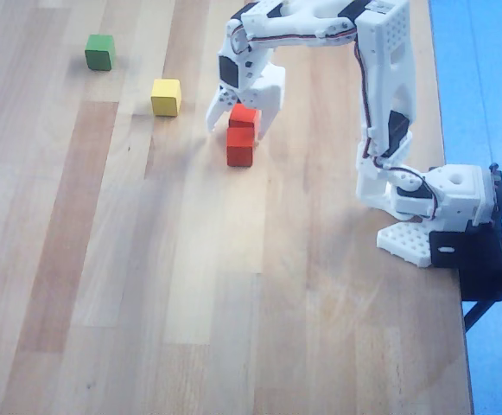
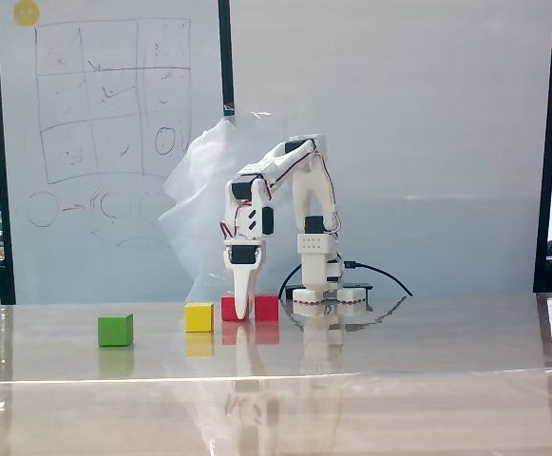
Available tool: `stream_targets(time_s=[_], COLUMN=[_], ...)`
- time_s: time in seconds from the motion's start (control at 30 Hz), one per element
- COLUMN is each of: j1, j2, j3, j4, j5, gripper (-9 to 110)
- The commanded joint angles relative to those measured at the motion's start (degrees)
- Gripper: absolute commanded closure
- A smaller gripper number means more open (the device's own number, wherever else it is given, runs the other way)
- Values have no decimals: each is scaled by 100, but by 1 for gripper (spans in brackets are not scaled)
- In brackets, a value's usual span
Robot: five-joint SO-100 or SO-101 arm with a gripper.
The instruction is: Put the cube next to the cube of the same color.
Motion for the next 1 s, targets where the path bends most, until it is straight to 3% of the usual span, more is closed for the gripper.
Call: stream_targets(time_s=[0.0, 0.4, 0.63, 0.73, 0.9, 0.97], j1=[26, 62, -1327, -2092, -3182, -3480], j2=[905, 2426, 3621, 3946, 4087, 4113], j3=[-466, -1881, -2540, -2707, -2839, -2839], j4=[334, 2619, 3542, 3727, 3735, 3718], j5=[-229, -369, 141, 835, 1846, 2109], gripper=[72, 72, 73, 81, 103, 102])
